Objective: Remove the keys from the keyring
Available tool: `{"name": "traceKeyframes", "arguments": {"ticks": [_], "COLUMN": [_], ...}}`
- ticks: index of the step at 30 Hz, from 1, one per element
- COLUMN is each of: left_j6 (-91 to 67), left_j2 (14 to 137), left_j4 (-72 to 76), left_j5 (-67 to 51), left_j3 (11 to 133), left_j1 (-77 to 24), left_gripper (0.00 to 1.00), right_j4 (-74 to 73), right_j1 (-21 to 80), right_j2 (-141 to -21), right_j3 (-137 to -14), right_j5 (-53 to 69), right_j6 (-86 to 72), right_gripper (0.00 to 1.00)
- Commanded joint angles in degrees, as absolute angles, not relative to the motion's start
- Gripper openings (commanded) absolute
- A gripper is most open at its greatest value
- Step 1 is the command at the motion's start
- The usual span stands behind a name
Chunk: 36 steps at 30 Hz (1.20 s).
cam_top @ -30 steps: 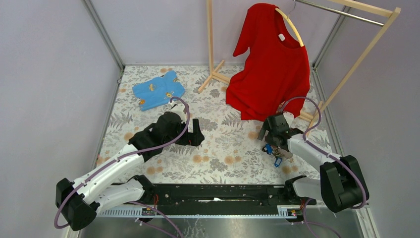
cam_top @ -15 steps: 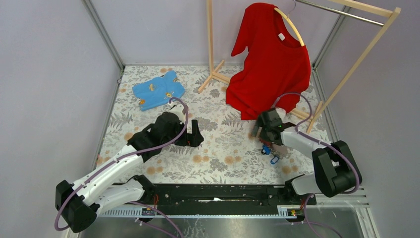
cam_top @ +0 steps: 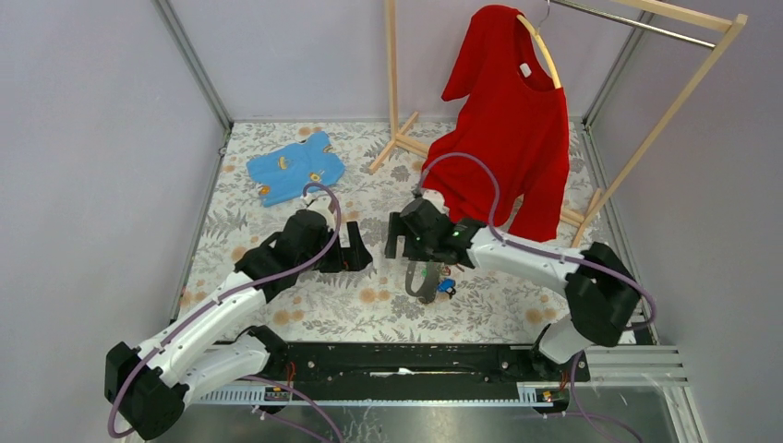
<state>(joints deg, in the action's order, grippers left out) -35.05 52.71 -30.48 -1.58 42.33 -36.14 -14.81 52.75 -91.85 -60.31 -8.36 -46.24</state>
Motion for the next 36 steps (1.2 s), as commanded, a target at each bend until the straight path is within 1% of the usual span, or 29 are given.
{"name": "traceKeyframes", "arguments": {"ticks": [1,5,8,12,17,21,23,24,25,27,28,31,33,36], "left_j6": [-37.44,-40.32,-42.03,-43.37,-43.45,-43.79,-44.02,-44.17,-44.33,-44.81,-45.09,-45.63,-45.94,-46.99], "left_j2": [51.91,53.74,54.90,56.64,56.20,54.89,54.52,54.34,54.20,54.06,54.03,54.14,54.31,54.71], "left_j4": [-25.47,-21.15,-18.66,-17.05,-16.64,-16.76,-16.70,-16.58,-16.46,-16.07,-15.83,-15.19,-14.36,-12.08], "left_j5": [-5.69,-9.92,-11.17,-12.76,-13.26,-13.35,-13.36,-13.41,-13.44,-13.74,-13.98,-14.86,-15.67,-17.96], "left_j3": [39.73,36.96,35.86,34.80,33.54,32.37,31.69,31.46,31.28,30.97,30.88,30.57,30.07,28.89], "left_j1": [-35.84,-35.86,-35.73,-35.27,-34.78,-33.99,-33.81,-33.69,-33.59,-33.34,-33.25,-32.92,-32.68,-32.24], "left_gripper": [0.99,0.99,0.99,0.99,0.99,0.99,0.99,0.99,0.99,0.99,0.99,0.99,0.99,0.98], "right_j4": [-23.31,-23.63,-24.24,-23.50,-22.96,-25.45,-25.45,-25.21,-25.02,-23.93,-23.25,-20.76,-18.21,-13.23], "right_j1": [48.54,47.53,47.55,47.59,49.03,50.85,51.71,51.89,52.06,52.11,52.12,52.12,52.02,51.94], "right_j2": [-83.35,-79.67,-80.84,-84.91,-93.43,-100.04,-101.53,-102.14,-102.68,-102.81,-102.52,-100.60,-98.65,-95.08], "right_j3": [-57.77,-50.49,-49.42,-50.07,-54.72,-59.02,-58.83,-58.47,-58.04,-56.81,-56.25,-55.01,-54.01,-51.80], "right_j5": [-13.58,-14.01,-13.61,-15.71,-19.34,-22.82,-22.90,-22.53,-21.91,-20.55,-19.77,-17.34,-15.07,-11.61], "right_j6": [-44.52,-43.68,-44.12,-44.31,-42.20,-42.49,-42.85,-43.13,-43.48,-43.82,-43.78,-43.24,-42.34,-40.86], "right_gripper": [1.00,1.00,0.99,0.93,0.92,0.91,0.87,0.84,0.77,0.60,0.54,0.44,0.40,0.39]}}
